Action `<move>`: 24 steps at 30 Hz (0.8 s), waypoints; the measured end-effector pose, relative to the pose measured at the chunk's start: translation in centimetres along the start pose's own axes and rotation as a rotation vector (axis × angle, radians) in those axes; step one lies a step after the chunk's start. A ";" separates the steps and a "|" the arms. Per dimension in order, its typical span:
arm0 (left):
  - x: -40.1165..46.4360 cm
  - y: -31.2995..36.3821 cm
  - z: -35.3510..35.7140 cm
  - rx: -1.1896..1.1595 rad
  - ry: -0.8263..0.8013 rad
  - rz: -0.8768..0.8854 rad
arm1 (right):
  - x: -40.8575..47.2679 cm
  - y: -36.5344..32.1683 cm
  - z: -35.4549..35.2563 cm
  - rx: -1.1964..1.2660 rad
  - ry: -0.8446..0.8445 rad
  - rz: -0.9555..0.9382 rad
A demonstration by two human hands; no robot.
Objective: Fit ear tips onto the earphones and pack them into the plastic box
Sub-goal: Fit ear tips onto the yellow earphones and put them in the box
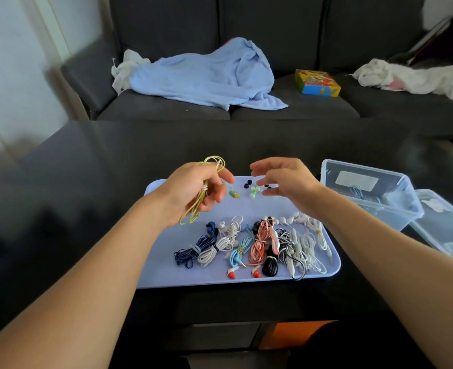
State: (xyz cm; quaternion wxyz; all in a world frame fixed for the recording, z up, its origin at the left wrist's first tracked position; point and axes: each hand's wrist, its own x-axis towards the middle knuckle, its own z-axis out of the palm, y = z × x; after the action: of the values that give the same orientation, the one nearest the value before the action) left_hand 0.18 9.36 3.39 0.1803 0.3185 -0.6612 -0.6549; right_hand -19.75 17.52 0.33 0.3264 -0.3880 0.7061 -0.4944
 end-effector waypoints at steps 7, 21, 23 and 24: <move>0.3 -0.5 -0.1 0.005 -0.028 0.024 | -0.8 -0.2 3.0 0.283 -0.580 0.041; 1.7 -1.8 -0.3 0.168 0.300 -0.033 | -0.8 -0.7 3.6 0.272 -0.272 -0.031; 1.9 -2.1 -0.4 0.177 0.315 -0.039 | -0.7 -0.8 3.3 0.238 -0.253 -0.053; 2.0 -2.2 -0.4 0.157 0.310 -0.049 | -0.6 -1.0 3.1 0.223 -0.247 -0.068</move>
State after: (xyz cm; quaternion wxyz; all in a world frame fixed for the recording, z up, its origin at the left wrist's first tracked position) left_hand -0.58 7.85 0.95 0.2386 0.4446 -0.6666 -0.5487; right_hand -16.56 16.48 0.37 0.4349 -0.4309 0.5877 -0.5290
